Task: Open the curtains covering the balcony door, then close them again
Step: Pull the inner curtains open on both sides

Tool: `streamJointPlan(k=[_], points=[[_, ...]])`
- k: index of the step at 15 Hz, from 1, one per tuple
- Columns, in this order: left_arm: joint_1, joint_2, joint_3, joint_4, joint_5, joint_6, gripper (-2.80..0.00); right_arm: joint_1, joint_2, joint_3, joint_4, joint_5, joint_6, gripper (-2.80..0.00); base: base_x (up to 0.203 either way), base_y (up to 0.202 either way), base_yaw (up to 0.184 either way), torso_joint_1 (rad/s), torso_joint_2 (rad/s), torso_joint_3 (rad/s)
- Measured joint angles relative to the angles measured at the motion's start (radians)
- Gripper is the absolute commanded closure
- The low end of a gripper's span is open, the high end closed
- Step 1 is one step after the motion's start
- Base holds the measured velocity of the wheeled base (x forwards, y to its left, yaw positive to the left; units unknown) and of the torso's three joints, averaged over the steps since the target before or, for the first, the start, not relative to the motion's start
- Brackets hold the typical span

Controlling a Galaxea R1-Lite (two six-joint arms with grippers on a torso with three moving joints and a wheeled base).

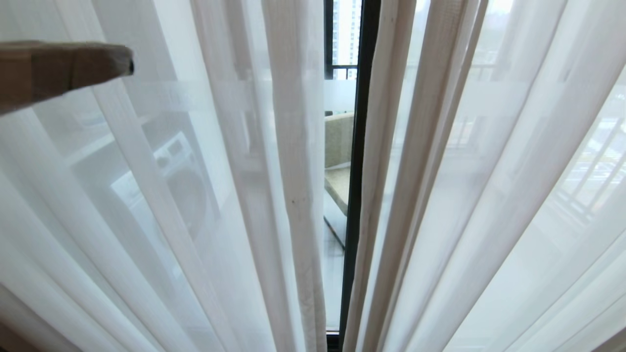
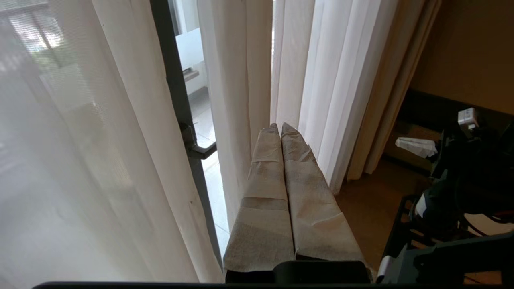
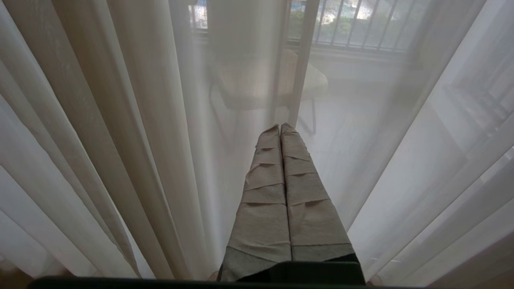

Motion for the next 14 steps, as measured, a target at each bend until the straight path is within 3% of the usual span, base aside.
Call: streamJointPlan(k=[4,5,6,14], points=[[-0.090,0.117,-0.105,0.031,0.189,0.033,0.00,0.000,0.000,0.000,0.000,0.000,0.000,0.00,0.000,0.000,0.000,0.000,0.00,0.000],[-0.115,0.141,-0.122,0.031,0.246,0.034,-1.23,0.000,0.000,0.000,0.000,0.000,0.000,0.00,0.000,0.000,0.000,0.000,0.00,0.000],[-0.134,0.161,-0.137,0.030,0.289,0.034,-2.80,0.000,0.000,0.000,0.000,0.001,0.000,0.00,0.000,0.000,0.000,0.000,0.00,0.000],[-0.156,0.247,-0.192,-0.030,0.454,0.037,-2.80,0.000,0.000,0.000,0.000,0.000,0.000,0.00,0.000,0.000,0.000,0.000,0.00,0.000]])
